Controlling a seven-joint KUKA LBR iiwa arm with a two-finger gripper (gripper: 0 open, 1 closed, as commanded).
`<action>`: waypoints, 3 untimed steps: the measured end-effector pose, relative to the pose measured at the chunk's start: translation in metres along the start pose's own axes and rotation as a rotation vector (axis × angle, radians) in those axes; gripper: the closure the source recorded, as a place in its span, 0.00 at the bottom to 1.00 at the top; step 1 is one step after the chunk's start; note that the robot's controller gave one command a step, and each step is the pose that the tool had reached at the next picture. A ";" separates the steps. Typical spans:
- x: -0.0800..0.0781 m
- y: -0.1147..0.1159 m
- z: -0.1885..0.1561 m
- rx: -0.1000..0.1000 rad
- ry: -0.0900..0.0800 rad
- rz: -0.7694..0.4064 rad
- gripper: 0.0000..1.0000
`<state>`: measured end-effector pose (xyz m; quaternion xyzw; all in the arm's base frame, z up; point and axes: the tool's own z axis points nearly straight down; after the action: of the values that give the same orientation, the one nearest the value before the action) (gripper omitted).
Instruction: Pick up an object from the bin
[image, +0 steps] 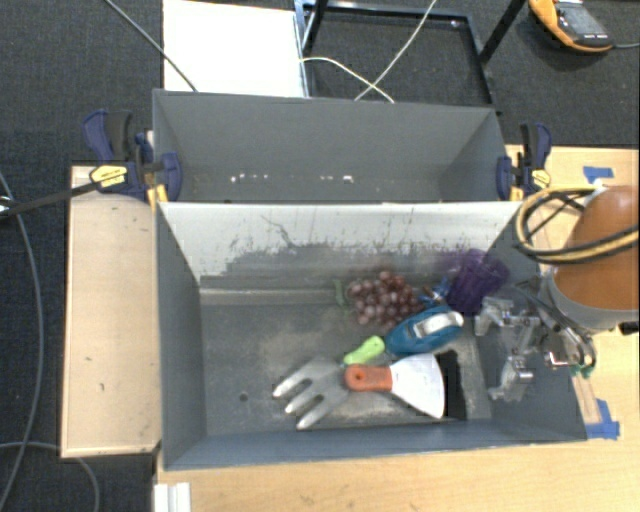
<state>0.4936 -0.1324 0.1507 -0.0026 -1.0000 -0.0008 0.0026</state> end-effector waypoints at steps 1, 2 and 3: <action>-0.002 0.001 -0.004 0.002 -0.008 -0.009 0.00; -0.010 0.056 0.054 0.002 -0.012 -0.413 0.00; -0.001 0.099 -0.004 0.008 -0.012 -0.711 0.00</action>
Offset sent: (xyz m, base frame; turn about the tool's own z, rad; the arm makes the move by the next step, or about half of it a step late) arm 0.0107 0.0765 -0.0807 -0.4438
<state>0.4952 -0.0336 0.1552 0.3456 -0.9384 0.0024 -0.0039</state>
